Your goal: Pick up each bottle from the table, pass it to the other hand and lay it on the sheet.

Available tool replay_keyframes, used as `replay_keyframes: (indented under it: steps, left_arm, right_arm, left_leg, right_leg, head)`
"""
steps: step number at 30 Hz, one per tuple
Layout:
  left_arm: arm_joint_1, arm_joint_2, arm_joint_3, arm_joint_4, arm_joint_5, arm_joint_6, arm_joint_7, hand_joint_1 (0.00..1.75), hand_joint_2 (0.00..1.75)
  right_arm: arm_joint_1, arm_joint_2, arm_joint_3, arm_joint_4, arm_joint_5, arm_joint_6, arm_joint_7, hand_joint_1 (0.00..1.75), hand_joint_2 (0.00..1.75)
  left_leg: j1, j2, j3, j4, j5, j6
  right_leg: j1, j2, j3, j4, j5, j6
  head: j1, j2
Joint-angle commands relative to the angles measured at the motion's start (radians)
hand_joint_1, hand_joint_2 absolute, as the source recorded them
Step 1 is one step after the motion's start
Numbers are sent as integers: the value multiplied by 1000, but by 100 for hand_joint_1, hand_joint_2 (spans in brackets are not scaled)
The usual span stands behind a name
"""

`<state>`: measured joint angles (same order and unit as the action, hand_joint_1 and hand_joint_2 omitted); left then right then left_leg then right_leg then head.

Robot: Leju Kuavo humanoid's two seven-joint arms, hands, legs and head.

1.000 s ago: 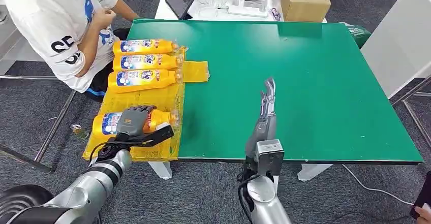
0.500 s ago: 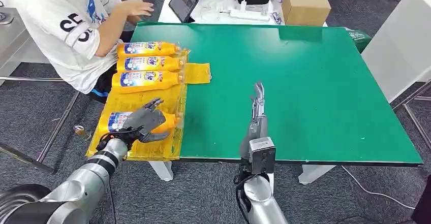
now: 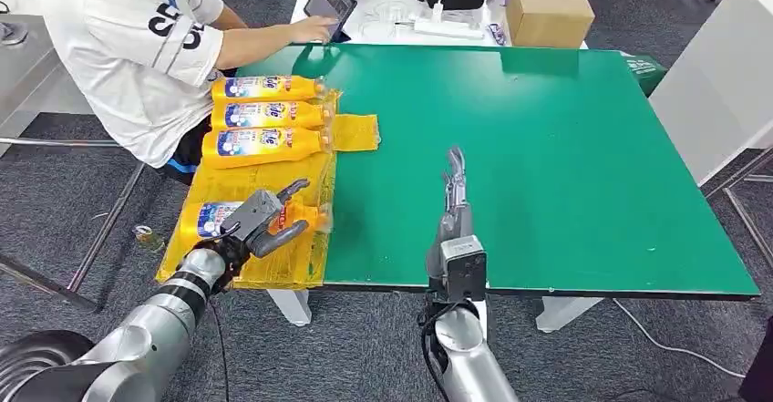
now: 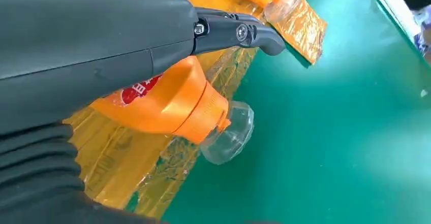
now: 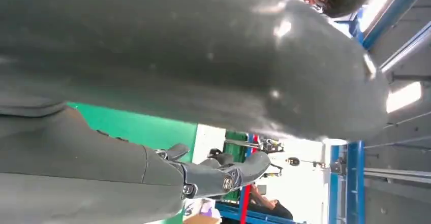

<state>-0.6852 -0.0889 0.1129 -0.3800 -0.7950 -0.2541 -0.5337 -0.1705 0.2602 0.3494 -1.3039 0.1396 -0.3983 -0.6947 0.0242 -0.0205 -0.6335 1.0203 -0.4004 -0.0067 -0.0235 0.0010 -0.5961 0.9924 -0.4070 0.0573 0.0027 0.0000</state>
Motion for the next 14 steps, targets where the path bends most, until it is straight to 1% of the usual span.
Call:
replay_keyframes:
  steps: [1, 2, 3, 4, 5, 6, 7, 8, 9, 10, 11, 12, 13, 14]
  left_arm:
    - [51, -13, 55, 56, 42, 58, 3, 0, 0]
    - [51, -30, 92, 37, 92, 123, -14, 0, 0]
    - [52, -58, 134, -5, 146, 273, -40, 0, 0]
    - [50, -83, 167, -40, 192, 387, -98, 0, 0]
    - [45, -103, 194, -78, 231, 476, -128, 0, 175]
    - [80, -120, 161, -202, 280, 621, -164, 0, 175]
    - [118, -119, 94, -320, 377, 661, -164, 0, 175]
    - [157, -108, 15, -433, 447, 734, -164, 0, 175]
    - [185, -100, -37, -519, 495, 776, -164, 0, 175]
    - [199, -100, -55, -554, 512, 793, -164, 0, 175]
    - [230, -84, -123, -636, 552, 836, -164, 0, 175]
    - [254, -76, -164, -704, 545, 894, -164, 0, 175]
    - [279, -81, -180, -757, 565, 903, -164, 0, 175]
    - [315, -93, -185, -840, 633, 876, -164, 0, 175]
  right_arm:
    - [-37, -9, -16, 80, -3, -6, -3, 0, 0]
    - [-33, -7, -19, 78, -1, -5, -3, 0, 0]
    - [-22, -3, -24, 65, 3, -10, -3, 0, 0]
    - [-14, 0, -25, 58, 9, -12, -2, 0, 0]
    - [-4, 4, -22, 50, 19, -18, 4, 0, 0]
    - [3, 7, -20, 49, 25, -30, 9, 0, 0]
    - [9, 10, -18, 50, 31, -41, 12, 0, 0]
    - [17, 12, -17, 52, 37, -54, 12, 0, 0]
    - [21, 12, -17, 55, 39, -61, 11, 0, 0]
    - [24, 11, -18, 56, 40, -66, 9, 0, 0]
    - [31, 9, -22, 57, 44, -76, 6, 0, 0]
    - [35, 5, -23, 57, 65, -100, -3, 0, 0]
    - [43, 1, -19, 50, 82, -116, -3, 0, 0]
    - [57, -5, -16, 33, 97, -129, -3, 0, 0]
  left_leg:
    - [-1, 6, 4, -3, 0, 2]
    - [0, 5, 3, -2, 0, 2]
    - [-1, 3, 3, -2, 0, 1]
    - [0, 4, 3, -2, 0, 2]
    - [0, 2, 2, -1, 0, 2]
    - [0, 2, 1, -1, 0, 2]
    - [0, 1, -1, 0, 0, 2]
    - [1, 3, -2, 0, 0, 1]
    - [1, 5, -2, 0, -1, 2]
    - [1, 6, -4, 0, 0, 1]
    - [1, 7, -5, 0, -1, 2]
    - [1, 7, -6, 0, -1, 1]
    - [1, 6, -5, 0, -2, 2]
    - [1, 5, -7, 0, -1, 2]
  right_leg:
    - [0, 4, 2, -2, 1, -3]
    - [0, 3, 2, -2, 1, -2]
    - [0, 2, 1, -1, 0, -2]
    - [0, 2, 1, -2, 1, -2]
    - [0, 1, 0, -2, 0, -2]
    - [1, 0, 0, -2, 0, -2]
    - [1, -1, -2, -1, 0, -2]
    - [1, 0, -4, -1, 1, -2]
    - [2, 1, -5, -1, 1, -3]
    - [1, 1, -8, -1, 3, -4]
    - [2, 2, -8, -1, 2, -5]
    - [1, 2, -10, -1, 2, -4]
    - [2, 1, -9, -1, 1, -5]
    - [1, 0, -10, -1, 1, -4]
  head:
    - [0, 0]
    - [0, 0]
    - [0, 0]
    - [0, 0]
    - [0, 0]
    - [0, 0]
    - [1, 0]
    - [1, 0]
    - [0, 0]
    - [1, 0]
    - [0, 0]
    - [0, 0]
    - [0, 0]
    - [0, 0]
